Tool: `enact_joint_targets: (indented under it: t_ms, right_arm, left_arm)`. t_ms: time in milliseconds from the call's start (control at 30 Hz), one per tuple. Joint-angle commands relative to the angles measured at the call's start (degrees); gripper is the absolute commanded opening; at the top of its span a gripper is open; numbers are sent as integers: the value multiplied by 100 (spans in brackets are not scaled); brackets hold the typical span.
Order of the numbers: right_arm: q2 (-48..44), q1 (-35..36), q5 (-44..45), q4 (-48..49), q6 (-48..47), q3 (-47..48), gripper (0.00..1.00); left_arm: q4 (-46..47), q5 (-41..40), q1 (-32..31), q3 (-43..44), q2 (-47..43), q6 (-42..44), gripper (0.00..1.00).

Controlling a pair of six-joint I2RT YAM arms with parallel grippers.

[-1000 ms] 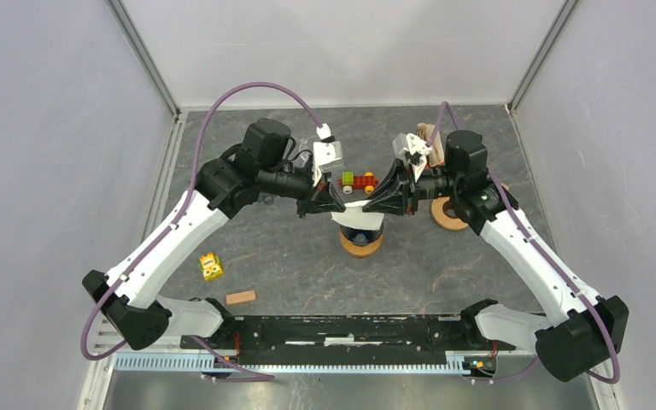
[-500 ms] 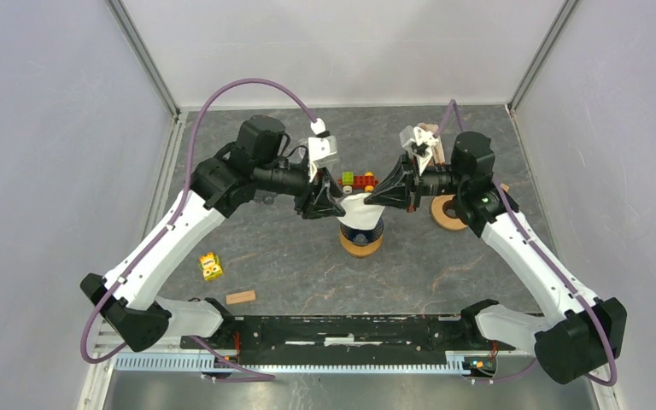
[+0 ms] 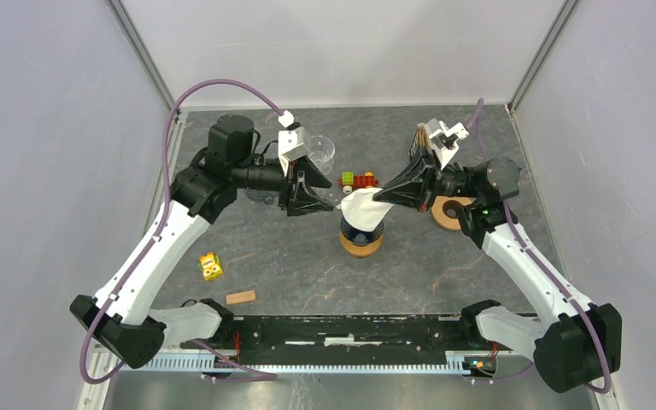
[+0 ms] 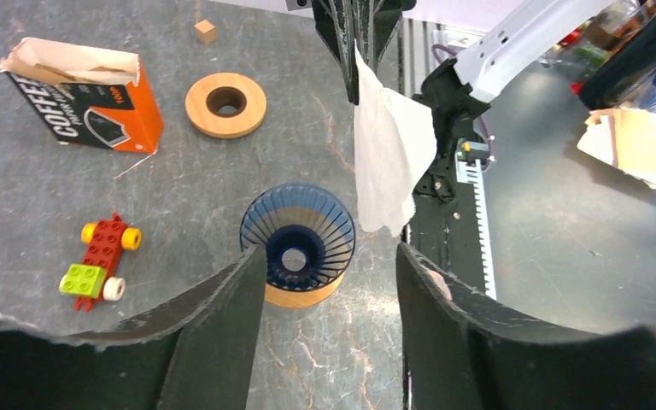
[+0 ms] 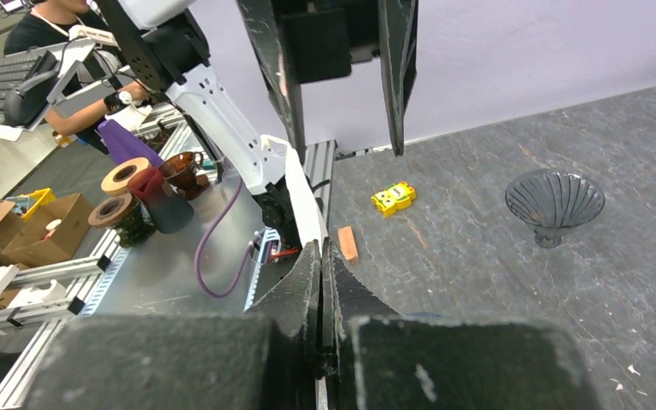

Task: Place the coffee filter in the dripper
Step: Place the coffee filter in the coffee dripper.

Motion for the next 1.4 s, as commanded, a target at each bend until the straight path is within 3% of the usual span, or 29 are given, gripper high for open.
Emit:
enact_joint_targets:
  t_ms: [0,400,967,1367]
  right_arm:
    - [-141,-31,-48,899,617,-37,0]
    - [59,-82,96,668,514,28,0]
    - [81,-92,137,399,293,20,0]
    - [138,-93,282,178,100,46,0]
  left_arm:
    - [877,690,25,-183,81,-782,62]
    - [1028,707,-20,-373,40,-849,67]
    - [1026,278,-179,-141,310,-699,53]
    - [1473,412,-293,-287,395,-1172,49]
